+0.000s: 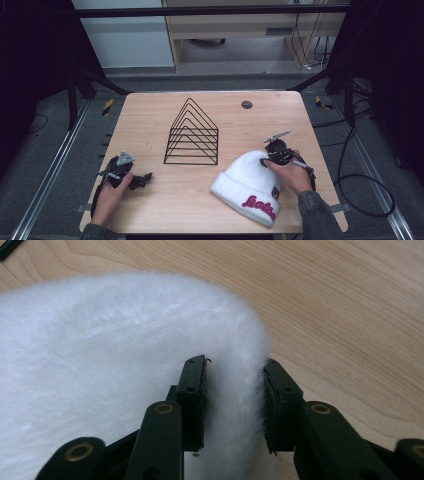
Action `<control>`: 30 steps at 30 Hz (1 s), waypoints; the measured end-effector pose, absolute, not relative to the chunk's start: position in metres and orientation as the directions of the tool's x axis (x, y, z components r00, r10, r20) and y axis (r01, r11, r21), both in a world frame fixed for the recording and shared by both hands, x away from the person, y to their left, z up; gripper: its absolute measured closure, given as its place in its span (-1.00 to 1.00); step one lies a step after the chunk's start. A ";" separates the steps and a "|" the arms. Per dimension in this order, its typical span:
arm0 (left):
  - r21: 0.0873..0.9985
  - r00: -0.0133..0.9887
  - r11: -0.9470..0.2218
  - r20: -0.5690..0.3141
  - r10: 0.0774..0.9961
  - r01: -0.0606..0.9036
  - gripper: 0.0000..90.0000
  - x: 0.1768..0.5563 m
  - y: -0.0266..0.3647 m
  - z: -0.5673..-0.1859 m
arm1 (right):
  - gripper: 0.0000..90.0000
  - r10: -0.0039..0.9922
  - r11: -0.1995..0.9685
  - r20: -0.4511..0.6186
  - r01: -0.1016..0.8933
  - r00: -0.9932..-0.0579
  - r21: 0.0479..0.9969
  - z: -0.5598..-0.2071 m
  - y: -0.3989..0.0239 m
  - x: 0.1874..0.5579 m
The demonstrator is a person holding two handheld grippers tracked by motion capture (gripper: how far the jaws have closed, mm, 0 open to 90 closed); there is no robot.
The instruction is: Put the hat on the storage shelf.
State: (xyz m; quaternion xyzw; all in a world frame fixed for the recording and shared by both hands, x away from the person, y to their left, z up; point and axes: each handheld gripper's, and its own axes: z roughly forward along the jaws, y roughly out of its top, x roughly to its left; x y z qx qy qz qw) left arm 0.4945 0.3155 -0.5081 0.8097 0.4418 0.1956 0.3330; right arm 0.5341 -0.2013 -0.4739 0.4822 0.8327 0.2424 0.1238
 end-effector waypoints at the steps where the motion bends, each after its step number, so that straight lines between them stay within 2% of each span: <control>1: 0.712 0.533 -0.388 0.023 0.846 0.585 -1.00 0.494 0.315 -0.508 | 0.52 0.863 0.417 0.028 0.743 -0.504 0.523 -0.474 -0.201 0.534; 4: 0.712 0.533 -0.389 0.023 0.845 0.585 -1.00 0.495 0.316 -0.508 | 0.67 0.862 0.419 0.036 0.752 -0.505 0.509 -0.474 -0.201 0.535; 10: 0.712 0.533 -0.387 0.022 0.846 0.585 -1.00 0.494 0.315 -0.508 | 0.81 0.855 0.435 0.027 0.745 -0.517 0.506 -0.472 -0.199 0.534; 17: 0.711 0.533 -0.389 0.023 0.846 0.586 -1.00 0.494 0.316 -0.508 | 0.84 0.846 0.425 0.016 0.692 -0.533 0.584 -0.449 -0.201 0.520; 20: 0.712 0.533 -0.388 0.023 0.846 0.585 -1.00 0.495 0.316 -0.508 | 0.85 0.822 0.434 -0.015 0.609 -0.570 0.664 -0.426 -0.199 0.506; 27: 0.714 0.530 -0.386 0.025 0.848 0.585 -1.00 0.494 0.315 -0.508 | 0.85 0.770 0.455 -0.099 0.434 -0.630 0.777 -0.382 -0.182 0.464; 29: 0.723 0.525 -0.383 0.033 0.850 0.574 -0.92 0.493 0.315 -0.507 | 0.86 0.753 0.450 -0.122 0.371 -0.647 0.812 -0.366 -0.177 0.448; 30: 0.735 0.528 -0.379 0.034 0.848 0.562 -0.92 0.493 0.315 -0.505 | 0.86 0.753 0.450 -0.122 0.371 -0.647 0.812 -0.366 -0.177 0.448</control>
